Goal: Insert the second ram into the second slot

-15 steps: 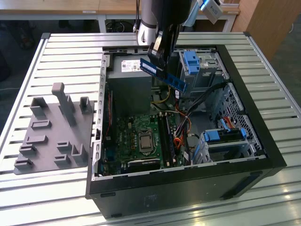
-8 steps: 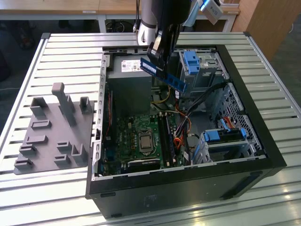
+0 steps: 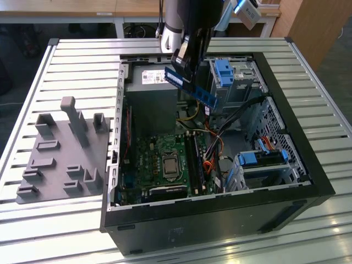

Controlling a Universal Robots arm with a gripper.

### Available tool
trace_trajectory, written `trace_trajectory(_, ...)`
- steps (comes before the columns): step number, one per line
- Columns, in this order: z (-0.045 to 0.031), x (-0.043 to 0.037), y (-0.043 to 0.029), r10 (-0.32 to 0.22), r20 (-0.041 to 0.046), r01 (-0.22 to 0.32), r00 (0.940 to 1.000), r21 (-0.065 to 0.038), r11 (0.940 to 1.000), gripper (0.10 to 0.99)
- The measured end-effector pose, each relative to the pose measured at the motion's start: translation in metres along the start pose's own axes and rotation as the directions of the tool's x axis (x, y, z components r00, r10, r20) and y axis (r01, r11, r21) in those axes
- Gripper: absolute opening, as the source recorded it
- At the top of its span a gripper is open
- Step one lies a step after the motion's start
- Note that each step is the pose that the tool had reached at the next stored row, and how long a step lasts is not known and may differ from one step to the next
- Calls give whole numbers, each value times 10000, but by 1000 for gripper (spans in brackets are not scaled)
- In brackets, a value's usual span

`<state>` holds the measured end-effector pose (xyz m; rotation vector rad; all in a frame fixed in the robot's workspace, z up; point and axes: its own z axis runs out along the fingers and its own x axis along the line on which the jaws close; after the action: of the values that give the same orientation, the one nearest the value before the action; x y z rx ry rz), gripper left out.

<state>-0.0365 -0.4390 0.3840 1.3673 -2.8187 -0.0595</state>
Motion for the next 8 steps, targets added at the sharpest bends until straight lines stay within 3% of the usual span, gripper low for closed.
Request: trace_trajectory(8, 0, 0, 0, 307, 12, -307, 9995, 2, 9995, 141)
